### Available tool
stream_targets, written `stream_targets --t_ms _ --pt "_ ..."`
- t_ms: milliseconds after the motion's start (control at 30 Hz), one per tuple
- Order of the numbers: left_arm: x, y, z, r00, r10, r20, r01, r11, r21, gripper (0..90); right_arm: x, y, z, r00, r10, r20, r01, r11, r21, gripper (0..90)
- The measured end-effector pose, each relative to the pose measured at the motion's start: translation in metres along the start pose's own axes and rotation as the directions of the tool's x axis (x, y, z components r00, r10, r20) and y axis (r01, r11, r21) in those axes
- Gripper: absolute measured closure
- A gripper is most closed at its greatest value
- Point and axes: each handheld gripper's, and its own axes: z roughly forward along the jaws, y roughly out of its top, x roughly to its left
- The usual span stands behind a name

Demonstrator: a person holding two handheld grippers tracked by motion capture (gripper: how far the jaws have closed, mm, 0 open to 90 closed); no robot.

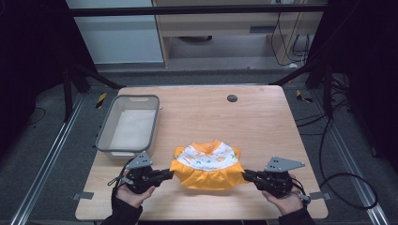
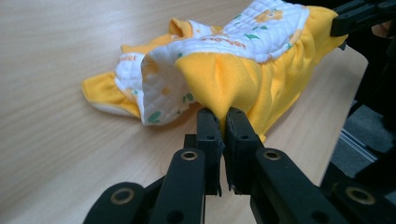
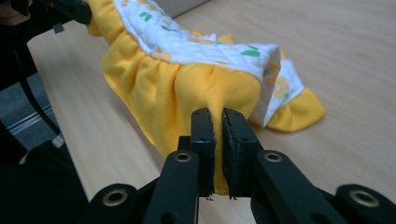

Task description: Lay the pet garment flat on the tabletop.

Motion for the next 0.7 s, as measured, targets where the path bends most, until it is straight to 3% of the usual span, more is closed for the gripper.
stream_targets --t_ms 167,233,333,433,567,667,700 --pt "0.0 -0.024 0.02 0.9983 -0.002 -0.058 0.01 0.9895 0.144 80.2 -0.006 -0.021 0.014 0.9994 0.032 0.011 -0.033 0.993 0.115 79.4" --pt "0.002 -0.035 0.031 0.9948 0.024 -0.099 -0.005 0.9824 0.187 69.4 -0.007 -0.028 0.025 0.9991 0.023 0.036 -0.029 0.985 0.172 76.2" --pt "0.003 -0.036 0.031 0.9888 0.05 -0.141 -0.029 0.9882 0.15 50.7 -0.008 -0.032 0.032 0.9982 -0.001 0.06 -0.011 0.98 0.196 69.2" --pt "0.002 -0.032 0.019 0.9827 0.069 -0.172 -0.059 0.9962 0.064 38.5 -0.007 -0.03 0.028 0.9975 -0.01 0.07 -0.001 0.988 0.152 64.4" --pt "0.006 -0.02 0.005 0.9734 0.064 -0.22 -0.071 0.9972 -0.024 35.9 -0.011 -0.022 0.019 0.9946 -0.012 0.104 0.005 0.998 0.067 59.9" --pt "0.017 -0.005 0.004 0.9603 0.07 -0.27 -0.085 0.9954 -0.044 39.9 -0.023 -0.006 0.016 0.9884 0.007 0.152 -0.005 1.0 -0.017 59.4" --pt "0.02 -0.001 0.005 0.9568 0.075 -0.281 -0.09 0.995 -0.042 39.9 -0.023 -0.006 0.016 0.9884 0.007 0.152 -0.005 1.0 -0.017 59.4"
